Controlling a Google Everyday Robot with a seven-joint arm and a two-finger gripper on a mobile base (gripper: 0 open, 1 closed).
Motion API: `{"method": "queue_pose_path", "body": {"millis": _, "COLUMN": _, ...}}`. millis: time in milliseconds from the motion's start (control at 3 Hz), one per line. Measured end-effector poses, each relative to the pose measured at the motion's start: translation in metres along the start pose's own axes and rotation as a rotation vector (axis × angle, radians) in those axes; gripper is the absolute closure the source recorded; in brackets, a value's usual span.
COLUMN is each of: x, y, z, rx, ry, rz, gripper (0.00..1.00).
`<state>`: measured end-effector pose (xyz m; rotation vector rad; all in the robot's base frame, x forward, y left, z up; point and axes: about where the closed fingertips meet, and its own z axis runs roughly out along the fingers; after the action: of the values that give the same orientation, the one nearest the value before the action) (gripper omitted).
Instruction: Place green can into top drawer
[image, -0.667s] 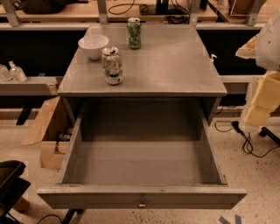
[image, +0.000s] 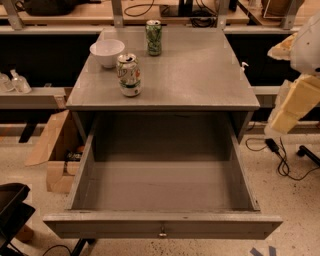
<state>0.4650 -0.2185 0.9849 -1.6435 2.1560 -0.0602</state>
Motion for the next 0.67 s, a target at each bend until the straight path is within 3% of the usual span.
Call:
{"method": "queue_pose_path", "body": {"millis": 333, "x": -0.014, "y": -0.052, "z": 0.028, "rx": 0.062, "ry": -0.178, "rz": 0.047, "gripper": 0.0}}
{"method": "queue_pose_path", "body": {"millis": 667, "x": -0.034, "y": -0.105, "z": 0.056, "rx": 0.118, "ry": -0.391, "rz": 0.143, "gripper": 0.0}}
